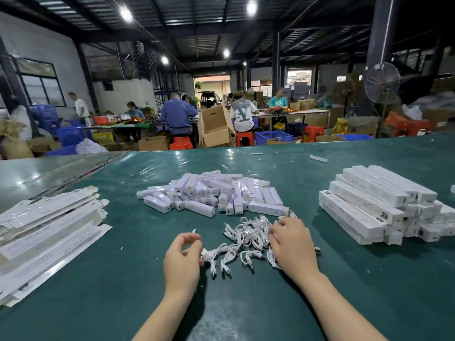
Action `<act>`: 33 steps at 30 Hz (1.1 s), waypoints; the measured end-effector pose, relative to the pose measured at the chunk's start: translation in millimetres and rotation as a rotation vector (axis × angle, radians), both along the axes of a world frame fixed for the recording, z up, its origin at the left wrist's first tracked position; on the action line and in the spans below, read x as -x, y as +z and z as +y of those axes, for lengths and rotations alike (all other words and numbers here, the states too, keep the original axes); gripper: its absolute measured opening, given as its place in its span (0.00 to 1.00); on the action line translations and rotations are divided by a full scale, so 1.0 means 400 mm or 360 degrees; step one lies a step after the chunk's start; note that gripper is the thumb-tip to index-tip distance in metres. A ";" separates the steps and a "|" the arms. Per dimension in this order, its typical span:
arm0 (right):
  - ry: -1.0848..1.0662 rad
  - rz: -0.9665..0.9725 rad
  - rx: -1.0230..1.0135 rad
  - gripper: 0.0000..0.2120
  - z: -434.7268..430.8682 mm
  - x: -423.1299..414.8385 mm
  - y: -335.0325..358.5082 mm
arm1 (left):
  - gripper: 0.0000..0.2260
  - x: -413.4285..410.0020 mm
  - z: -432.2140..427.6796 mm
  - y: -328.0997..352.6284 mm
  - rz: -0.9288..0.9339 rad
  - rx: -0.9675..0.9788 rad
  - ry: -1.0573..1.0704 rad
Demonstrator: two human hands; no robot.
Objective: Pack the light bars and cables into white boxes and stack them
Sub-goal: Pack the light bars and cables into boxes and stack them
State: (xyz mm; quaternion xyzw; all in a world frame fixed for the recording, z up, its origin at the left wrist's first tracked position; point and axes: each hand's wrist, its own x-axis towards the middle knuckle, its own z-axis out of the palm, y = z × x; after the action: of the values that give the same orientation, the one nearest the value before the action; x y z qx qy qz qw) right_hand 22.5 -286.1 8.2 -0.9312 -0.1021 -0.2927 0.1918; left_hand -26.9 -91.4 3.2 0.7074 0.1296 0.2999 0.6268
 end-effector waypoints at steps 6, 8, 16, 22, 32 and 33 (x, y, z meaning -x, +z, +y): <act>0.0377 -0.0143 -0.0197 0.13 0.017 0.043 0.009 | 0.08 -0.018 0.161 0.017 0.0215 -0.1060 0.0241; 0.0561 -0.0130 -0.0021 0.20 0.023 0.058 0.017 | 0.10 -0.031 0.249 0.012 0.0509 -0.1386 0.0556; 0.0495 0.0277 0.0524 0.18 0.049 0.027 -0.029 | 0.31 -0.007 0.483 0.016 0.1693 -0.1240 0.0976; 0.0430 0.0289 0.0533 0.17 0.056 0.025 -0.032 | 0.18 -0.025 0.425 0.025 0.1673 -0.1649 0.0822; 0.0516 -0.0320 -0.0110 0.09 0.068 0.057 -0.003 | 0.19 -0.052 0.286 0.001 0.0942 -0.1580 0.0797; 0.0603 -0.0278 -0.0292 0.08 0.074 0.065 0.001 | 0.20 -0.051 0.259 0.010 0.0768 -0.1511 0.0805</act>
State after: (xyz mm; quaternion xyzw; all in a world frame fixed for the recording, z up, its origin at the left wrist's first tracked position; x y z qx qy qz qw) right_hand -3.4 -256.4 8.7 -0.8452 -0.2644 -0.3389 0.3176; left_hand -6.7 12.2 7.0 0.9059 0.2848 0.2960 0.1032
